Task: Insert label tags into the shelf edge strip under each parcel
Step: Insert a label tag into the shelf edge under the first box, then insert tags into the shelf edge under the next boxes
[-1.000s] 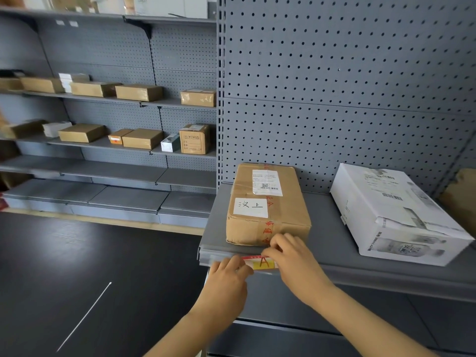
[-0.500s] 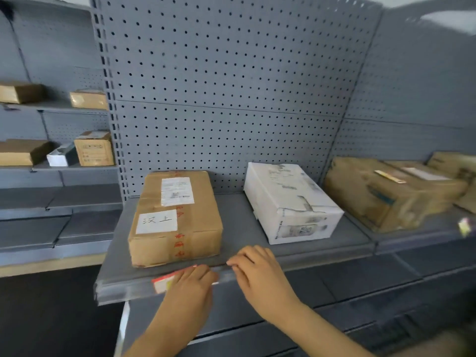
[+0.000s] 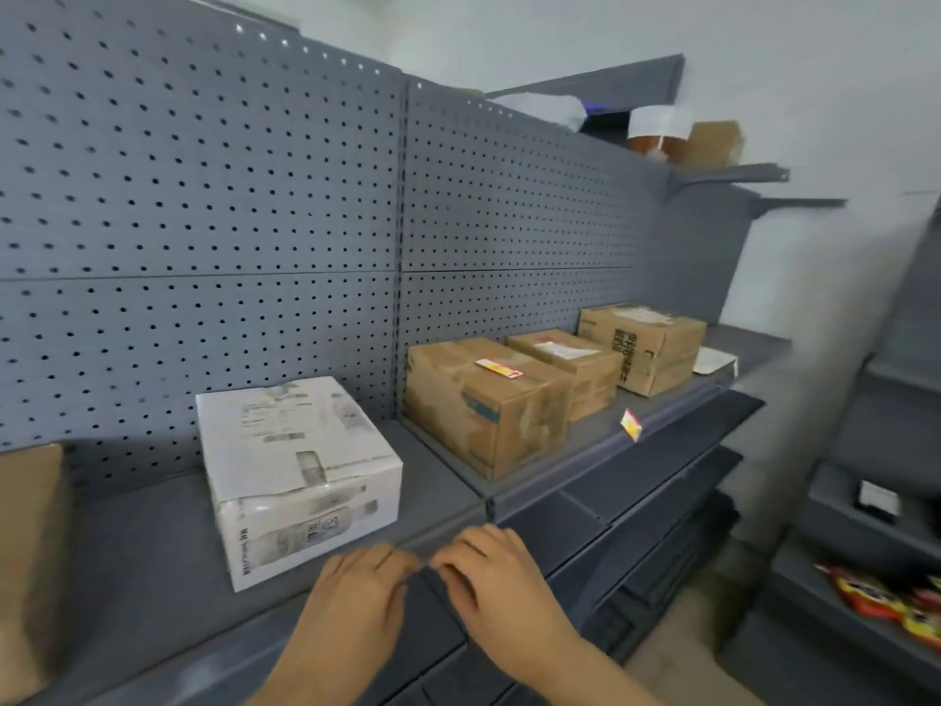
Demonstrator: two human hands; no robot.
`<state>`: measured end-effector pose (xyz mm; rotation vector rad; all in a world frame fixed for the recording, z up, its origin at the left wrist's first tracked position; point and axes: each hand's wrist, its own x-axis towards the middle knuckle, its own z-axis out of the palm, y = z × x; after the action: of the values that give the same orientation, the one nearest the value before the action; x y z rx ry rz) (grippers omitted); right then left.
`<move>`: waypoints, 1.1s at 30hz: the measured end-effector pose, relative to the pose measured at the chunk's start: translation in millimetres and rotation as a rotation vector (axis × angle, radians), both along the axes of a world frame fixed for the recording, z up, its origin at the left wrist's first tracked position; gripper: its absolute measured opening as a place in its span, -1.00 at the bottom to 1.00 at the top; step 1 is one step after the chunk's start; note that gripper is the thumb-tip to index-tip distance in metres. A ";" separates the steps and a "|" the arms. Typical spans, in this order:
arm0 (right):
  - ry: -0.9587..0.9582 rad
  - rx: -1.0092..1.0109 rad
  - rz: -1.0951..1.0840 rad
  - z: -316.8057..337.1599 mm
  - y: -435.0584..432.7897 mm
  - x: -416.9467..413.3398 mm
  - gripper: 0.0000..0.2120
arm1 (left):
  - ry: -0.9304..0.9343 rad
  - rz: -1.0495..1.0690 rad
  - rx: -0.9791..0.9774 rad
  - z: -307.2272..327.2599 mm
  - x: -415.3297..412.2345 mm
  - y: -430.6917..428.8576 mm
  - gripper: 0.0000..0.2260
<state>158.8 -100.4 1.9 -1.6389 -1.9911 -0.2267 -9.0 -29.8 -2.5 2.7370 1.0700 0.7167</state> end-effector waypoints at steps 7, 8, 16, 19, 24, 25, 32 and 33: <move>-0.044 -0.026 -0.018 7.7 -15.0 132.6 -0.82 | 0.016 -0.059 -0.057 13.5 134.7 -11.9 -0.74; -0.043 -0.028 -0.022 8.1 -16.5 150.1 -0.83 | -0.024 -0.071 -0.060 10.6 150.0 -11.0 -0.75; -0.013 -0.036 -0.026 1.4 7.9 250.4 -0.84 | -0.062 -0.072 -0.024 15.7 238.3 15.8 -0.77; -0.063 -0.030 0.009 -0.2 37.2 271.1 -0.85 | -0.087 -0.043 -0.002 23.4 255.9 38.5 -0.78; -0.047 -0.055 0.071 10.0 90.1 293.1 -0.84 | -0.148 0.014 0.059 42.7 279.9 78.2 -0.81; -0.034 -0.064 0.084 15.7 100.6 297.6 -0.84 | -0.159 0.037 0.081 48.6 284.7 85.5 -0.82; 0.268 -0.004 0.072 68.3 187.4 302.4 -0.88 | -0.110 0.249 0.207 91.6 307.4 150.2 -0.95; 0.292 -0.024 0.068 73.1 200.4 297.8 -0.89 | -0.104 0.275 0.227 96.0 307.9 157.3 -0.93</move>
<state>456.6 100.0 75.0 -1.5182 -1.8281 0.0605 298.9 127.5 93.5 2.7228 1.4387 1.0673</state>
